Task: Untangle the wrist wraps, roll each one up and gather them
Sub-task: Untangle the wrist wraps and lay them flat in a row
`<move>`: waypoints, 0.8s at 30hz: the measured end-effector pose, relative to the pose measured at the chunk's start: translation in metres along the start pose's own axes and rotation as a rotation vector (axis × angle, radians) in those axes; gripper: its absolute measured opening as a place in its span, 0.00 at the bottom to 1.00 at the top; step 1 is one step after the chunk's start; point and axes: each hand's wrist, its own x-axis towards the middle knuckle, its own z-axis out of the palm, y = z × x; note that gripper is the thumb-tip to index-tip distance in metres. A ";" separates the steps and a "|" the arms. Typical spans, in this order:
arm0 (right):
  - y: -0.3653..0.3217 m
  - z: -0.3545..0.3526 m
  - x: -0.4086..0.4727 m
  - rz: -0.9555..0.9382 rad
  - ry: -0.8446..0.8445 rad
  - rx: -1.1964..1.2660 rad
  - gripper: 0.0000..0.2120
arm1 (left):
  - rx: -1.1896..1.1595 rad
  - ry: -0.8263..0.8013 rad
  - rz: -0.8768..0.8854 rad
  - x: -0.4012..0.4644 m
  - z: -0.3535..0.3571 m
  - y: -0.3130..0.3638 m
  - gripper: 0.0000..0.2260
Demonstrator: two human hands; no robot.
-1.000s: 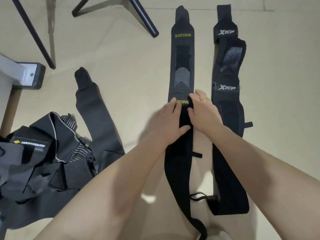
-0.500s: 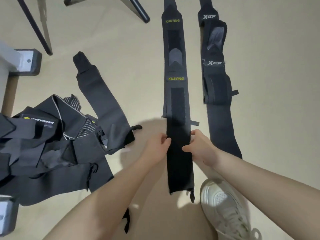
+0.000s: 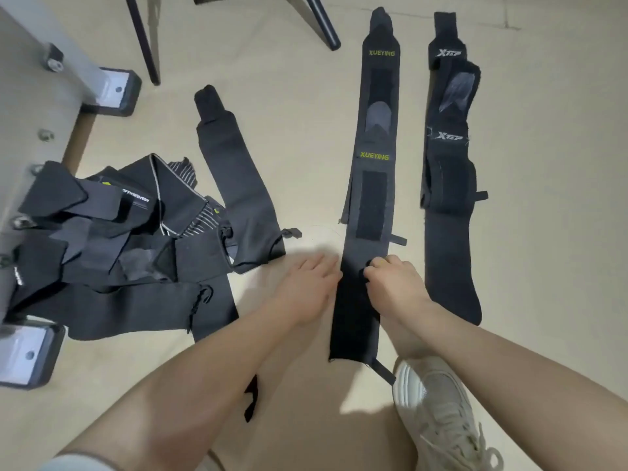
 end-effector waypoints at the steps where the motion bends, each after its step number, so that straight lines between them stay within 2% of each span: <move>1: -0.007 -0.007 0.005 -0.019 0.021 0.030 0.13 | 0.012 0.073 -0.017 -0.003 -0.003 -0.008 0.21; 3: -0.025 -0.022 0.016 -0.047 0.047 0.148 0.14 | 0.074 0.325 -0.038 -0.014 -0.011 -0.025 0.17; 5: -0.048 -0.034 0.026 -0.106 0.049 0.252 0.15 | 0.071 0.476 -0.132 -0.030 -0.016 -0.047 0.15; 8: -0.084 -0.037 0.044 -0.247 0.067 0.288 0.23 | -0.054 0.521 -0.346 -0.056 -0.009 -0.079 0.28; 11: -0.113 -0.036 0.059 -0.336 0.057 0.222 0.29 | -0.189 0.404 -0.494 -0.078 0.000 -0.096 0.33; 14: -0.130 -0.033 0.069 -0.425 0.015 0.009 0.32 | -0.262 0.244 -0.514 -0.089 0.008 -0.101 0.34; 19: -0.131 -0.021 0.059 -0.348 -0.103 -0.154 0.35 | -0.286 0.100 -0.485 -0.101 0.022 -0.096 0.33; 20: -0.128 -0.016 0.055 -0.327 -0.112 -0.171 0.33 | -0.287 0.056 -0.486 -0.101 0.025 -0.096 0.32; 24: -0.112 0.000 0.043 -0.312 -0.051 -0.187 0.14 | -0.270 -0.082 -0.487 -0.098 0.028 -0.096 0.31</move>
